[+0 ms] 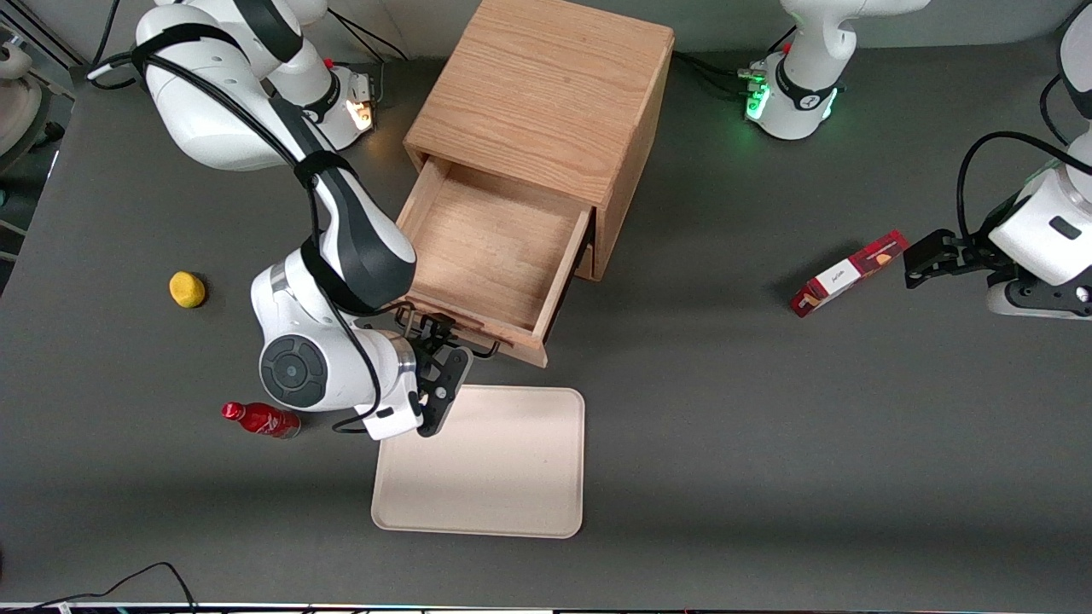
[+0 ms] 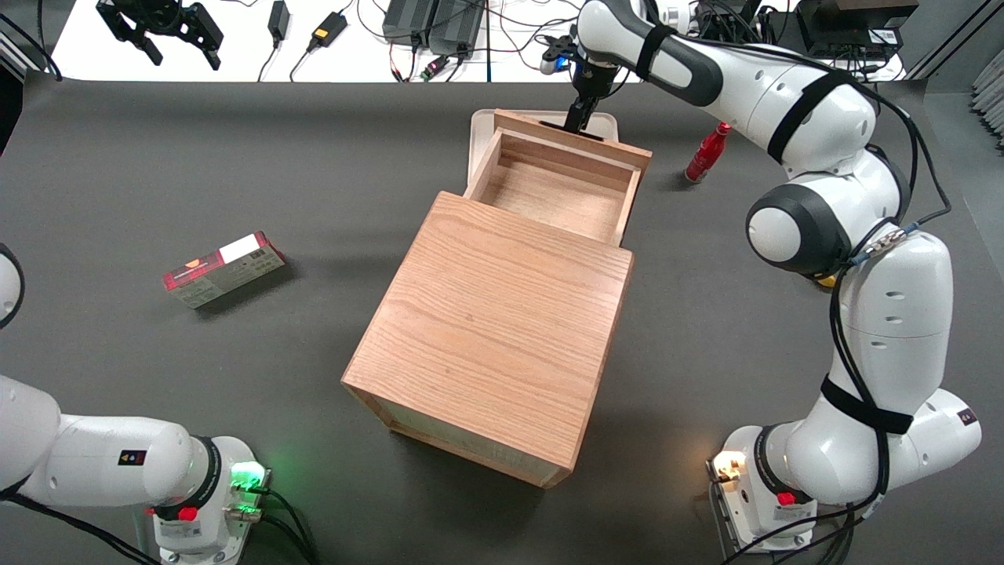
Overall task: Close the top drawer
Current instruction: 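Push the drawer front with the right gripper into the cabinet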
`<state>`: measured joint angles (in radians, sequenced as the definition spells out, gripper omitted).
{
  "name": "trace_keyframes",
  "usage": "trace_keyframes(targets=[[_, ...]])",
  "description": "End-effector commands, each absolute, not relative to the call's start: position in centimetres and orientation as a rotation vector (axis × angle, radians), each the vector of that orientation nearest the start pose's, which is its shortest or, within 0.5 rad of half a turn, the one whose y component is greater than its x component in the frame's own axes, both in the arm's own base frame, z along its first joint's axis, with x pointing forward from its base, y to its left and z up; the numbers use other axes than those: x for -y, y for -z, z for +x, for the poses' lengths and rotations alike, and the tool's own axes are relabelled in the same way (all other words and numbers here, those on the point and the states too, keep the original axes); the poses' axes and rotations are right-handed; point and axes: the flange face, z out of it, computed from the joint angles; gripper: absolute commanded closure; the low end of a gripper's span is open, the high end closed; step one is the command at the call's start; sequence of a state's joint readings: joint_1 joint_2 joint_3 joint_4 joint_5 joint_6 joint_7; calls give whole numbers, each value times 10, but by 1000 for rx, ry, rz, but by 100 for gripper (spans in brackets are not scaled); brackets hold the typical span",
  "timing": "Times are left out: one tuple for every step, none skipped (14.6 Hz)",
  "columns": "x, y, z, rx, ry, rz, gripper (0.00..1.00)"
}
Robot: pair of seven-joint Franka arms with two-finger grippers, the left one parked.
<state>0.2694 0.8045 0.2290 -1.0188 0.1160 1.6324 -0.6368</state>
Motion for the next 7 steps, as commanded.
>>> trace_keyframes(targets=[[-322,-379,651,1383,-249,-2405,0],[-323,-380,646,1380,-257,-2398,0],[-323,-379,639,1382,-280,-2396,0],[-324,-378,634,1384,-292,-2394,0],[-324,-376,631,1372,-300,-2384,0],[-327,-376,627,1367,-305,-2372,0],[-329,-373,622,1368,-321,-2368,0]])
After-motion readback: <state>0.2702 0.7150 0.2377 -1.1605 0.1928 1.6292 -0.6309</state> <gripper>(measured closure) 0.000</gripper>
